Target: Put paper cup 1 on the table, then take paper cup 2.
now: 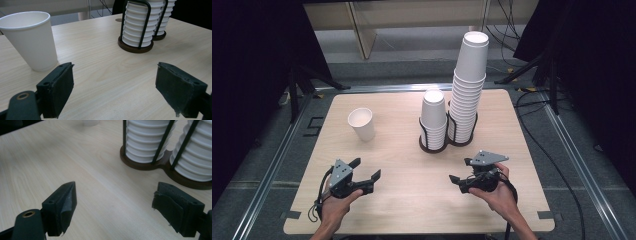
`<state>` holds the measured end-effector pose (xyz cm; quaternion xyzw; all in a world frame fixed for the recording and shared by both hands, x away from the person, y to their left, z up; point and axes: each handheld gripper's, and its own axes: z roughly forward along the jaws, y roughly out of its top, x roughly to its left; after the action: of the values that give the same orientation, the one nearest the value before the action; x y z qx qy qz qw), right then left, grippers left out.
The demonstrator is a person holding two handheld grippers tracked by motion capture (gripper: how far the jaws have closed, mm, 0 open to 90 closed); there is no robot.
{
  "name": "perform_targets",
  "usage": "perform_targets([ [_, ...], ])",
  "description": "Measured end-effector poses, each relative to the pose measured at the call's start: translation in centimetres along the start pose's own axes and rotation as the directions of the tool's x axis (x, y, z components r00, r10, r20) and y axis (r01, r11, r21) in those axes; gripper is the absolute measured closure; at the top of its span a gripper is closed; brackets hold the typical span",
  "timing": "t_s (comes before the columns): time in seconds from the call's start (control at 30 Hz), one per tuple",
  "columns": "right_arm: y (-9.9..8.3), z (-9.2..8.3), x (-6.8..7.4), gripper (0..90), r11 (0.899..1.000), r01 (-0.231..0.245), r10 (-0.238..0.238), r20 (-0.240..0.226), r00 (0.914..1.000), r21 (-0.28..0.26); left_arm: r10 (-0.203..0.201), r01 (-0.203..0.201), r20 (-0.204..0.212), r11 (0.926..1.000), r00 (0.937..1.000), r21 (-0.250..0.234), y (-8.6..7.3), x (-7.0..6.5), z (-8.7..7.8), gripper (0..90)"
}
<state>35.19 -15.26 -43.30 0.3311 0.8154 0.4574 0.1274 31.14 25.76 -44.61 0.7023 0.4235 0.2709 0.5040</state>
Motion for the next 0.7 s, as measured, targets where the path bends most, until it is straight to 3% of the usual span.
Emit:
perform_targets([
  [0.17, 0.0, -0.4, -0.7, 18.4, 0.999, -0.021, 0.022, 0.035, 0.9991, -0.025, -0.005, 0.005, 0.032, 1.0, 0.9995, -0.003, -0.8, -0.5, -0.5, 14.5],
  [0.2, 0.1, -0.5, -0.9, 18.4, 0.999, -0.022, 0.023, 0.034, 0.9992, -0.024, 0.001, -0.001, 0.026, 0.9998, 0.9997, 0.017, -0.9, -0.6, -0.7, 14.5],
  [0.33, 0.3, -0.8, -1.2, 18.1, 0.996, -0.074, 0.076, 0.033, 0.9966, -0.043, 0.003, -0.004, 0.047, 0.9998, 0.9989, 0.022, -1.2, -0.9, -0.8, 14.5],
  [0.5, 1.6, -1.7, -1.9, 17.2, 0.994, -0.056, 0.062, 0.065, 0.996, -0.091, 0.003, -0.003, 0.067, 1.0, 0.9978, 0.003, -1.4, -1.1, -0.6, 14.5],
  [0.53, 1.8, -1.9, -1.9, 17.2, 0.994, -0.061, 0.068, 0.069, 0.9953, -0.091, 0.008, -0.009, 0.065, 0.9998, 0.9978, 0.02, -1.4, -1.1, -0.7, 14.5],
  [0.6, 2.5, -2.2, -2.2, 16.6, 0.993, -0.056, 0.064, 0.076, 0.995, -0.102, -0.001, 0.0, 0.09, 0.9999, 0.996, 0.016, -1.5, -1.1, -0.5, 14.5],
  [0.63, 2.9, -2.3, -2.5, 16.6, 0.994, -0.032, 0.041, 0.089, 0.9952, -0.102, -0.005, 0.004, 0.111, 0.9999, 0.9938, 0.009, -1.6, -1.0, -0.4, 14.5],
  [0.7, 3.8, -2.6, -2.8, 16.4, 0.994, -0.032, 0.044, 0.109, 0.9931, -0.108, -0.018, 0.017, 0.114, 0.9998, 0.9933, 0.003, -1.7, -1.1, -0.3, 14.5],
])
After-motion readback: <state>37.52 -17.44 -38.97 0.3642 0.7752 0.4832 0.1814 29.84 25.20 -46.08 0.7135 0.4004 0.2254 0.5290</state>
